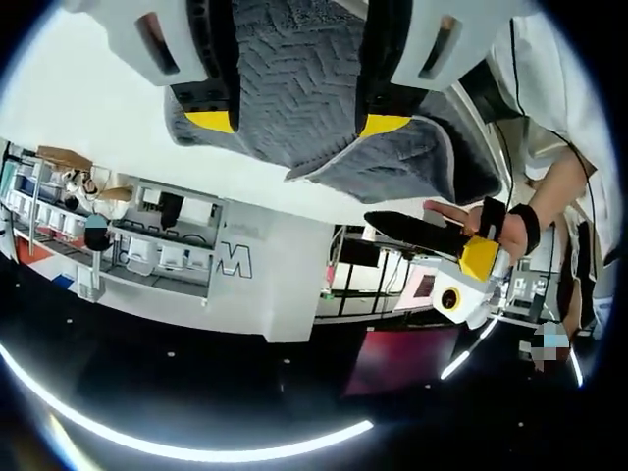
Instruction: Open the folded towel by lifting each exposed corner and separating the folded layers until the towel lies flat within the target outline without major curled edges
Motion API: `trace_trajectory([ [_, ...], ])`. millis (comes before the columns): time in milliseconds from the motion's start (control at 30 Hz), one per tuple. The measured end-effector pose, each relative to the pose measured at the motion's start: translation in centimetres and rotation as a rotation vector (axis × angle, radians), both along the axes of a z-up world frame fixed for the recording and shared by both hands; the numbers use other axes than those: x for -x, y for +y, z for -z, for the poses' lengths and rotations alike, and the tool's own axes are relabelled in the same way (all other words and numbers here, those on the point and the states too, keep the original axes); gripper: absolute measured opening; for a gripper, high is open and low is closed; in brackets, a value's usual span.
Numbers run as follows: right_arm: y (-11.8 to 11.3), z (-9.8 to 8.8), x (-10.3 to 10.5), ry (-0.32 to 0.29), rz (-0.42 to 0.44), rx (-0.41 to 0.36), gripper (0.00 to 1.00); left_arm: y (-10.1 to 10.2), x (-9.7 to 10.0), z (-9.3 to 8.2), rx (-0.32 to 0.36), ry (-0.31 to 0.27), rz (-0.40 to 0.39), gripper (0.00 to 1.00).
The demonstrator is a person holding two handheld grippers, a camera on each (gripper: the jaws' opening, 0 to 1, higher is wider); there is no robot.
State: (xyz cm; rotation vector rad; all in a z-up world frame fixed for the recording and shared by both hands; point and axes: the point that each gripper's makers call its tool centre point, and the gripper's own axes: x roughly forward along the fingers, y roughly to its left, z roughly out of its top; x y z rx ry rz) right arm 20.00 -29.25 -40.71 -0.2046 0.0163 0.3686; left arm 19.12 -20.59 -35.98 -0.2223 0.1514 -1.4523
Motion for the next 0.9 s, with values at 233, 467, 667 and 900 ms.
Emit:
trace_trajectory([
  [233, 0.4, 0.1, 0.0, 0.007, -0.013, -0.002, 0.43, 1.2, 0.1, 0.3, -0.03, -0.066, -0.063, 0.62],
  [467, 0.4, 0.4, -0.1, 0.017, -0.015, 0.007, 0.43, 2.5, -0.5, 1.9, -0.131, -0.166, -0.154, 0.62],
  [667, 0.5, 0.4, 0.0, 0.016, -0.022, 0.002, 0.43, 3.2, 0.0, 2.4, -0.172, -0.213, -0.166, 0.62],
  [900, 0.9, 0.2, 0.1, 0.011, -0.036, -0.005, 0.42, 4.1, -0.9, 4.2, -0.281, -0.276, -0.238, 0.6],
])
